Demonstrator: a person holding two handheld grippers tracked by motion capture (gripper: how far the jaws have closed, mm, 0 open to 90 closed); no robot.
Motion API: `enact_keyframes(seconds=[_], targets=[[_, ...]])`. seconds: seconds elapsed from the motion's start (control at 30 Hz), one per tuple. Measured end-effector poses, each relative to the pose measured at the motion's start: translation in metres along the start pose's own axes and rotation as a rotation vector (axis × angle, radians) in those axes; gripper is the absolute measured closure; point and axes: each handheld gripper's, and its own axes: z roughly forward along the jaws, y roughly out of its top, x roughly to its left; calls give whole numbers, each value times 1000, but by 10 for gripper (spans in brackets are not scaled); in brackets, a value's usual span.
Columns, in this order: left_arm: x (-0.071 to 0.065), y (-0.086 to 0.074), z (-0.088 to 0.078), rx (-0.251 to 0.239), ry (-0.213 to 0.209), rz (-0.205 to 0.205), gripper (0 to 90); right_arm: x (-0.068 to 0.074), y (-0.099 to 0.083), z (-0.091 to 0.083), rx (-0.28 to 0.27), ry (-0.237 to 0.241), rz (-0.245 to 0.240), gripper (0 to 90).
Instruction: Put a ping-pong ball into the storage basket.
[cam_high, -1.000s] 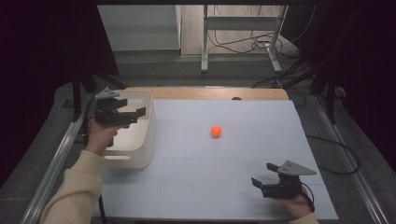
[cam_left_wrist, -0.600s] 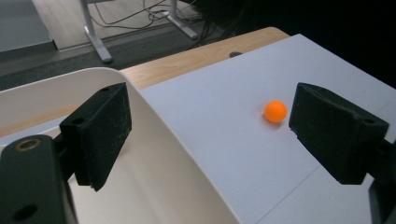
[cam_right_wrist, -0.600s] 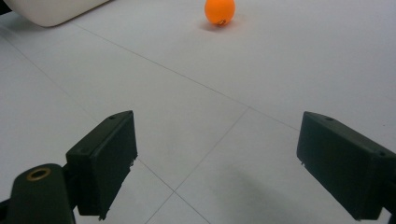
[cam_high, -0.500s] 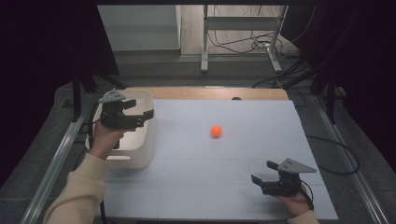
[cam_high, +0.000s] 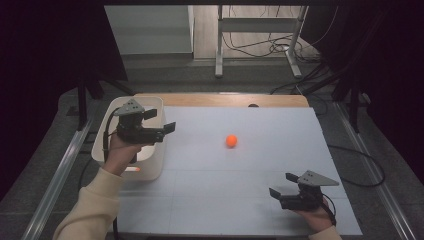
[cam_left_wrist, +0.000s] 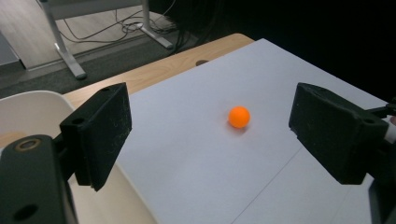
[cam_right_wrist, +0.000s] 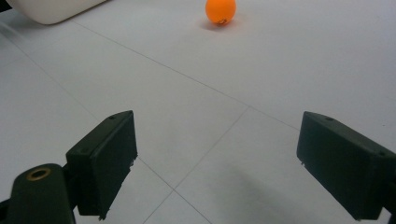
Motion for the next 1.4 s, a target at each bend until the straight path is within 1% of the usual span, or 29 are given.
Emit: enact_keyframes(seconds=[0.2, 0.33, 0.47, 0.63, 0.93, 1.23, 1.4], targets=[[-10, 4, 3, -3, -15, 20, 139, 0, 0, 0, -3, 6, -2, 127], [-12, 5, 3, -6, -20, 21, 139, 0, 0, -1, -5, 7, -1, 127], [-18, 5, 7, -10, -38, 25, 139, 1, -1, -1, -3, 6, -3, 127], [-26, 6, 14, 0, -63, 37, 139, 0, -1, -3, -7, 0, 0, 127], [-32, 6, 20, 3, -84, 36, 139, 1, -2, -3, -4, 1, -2, 127], [-38, 4, 30, 25, -103, 47, 139, 1, -2, -3, -4, 2, -3, 127], [-43, 2, 42, 47, -121, 49, 139, 0, -2, -2, -6, 6, -3, 127]])
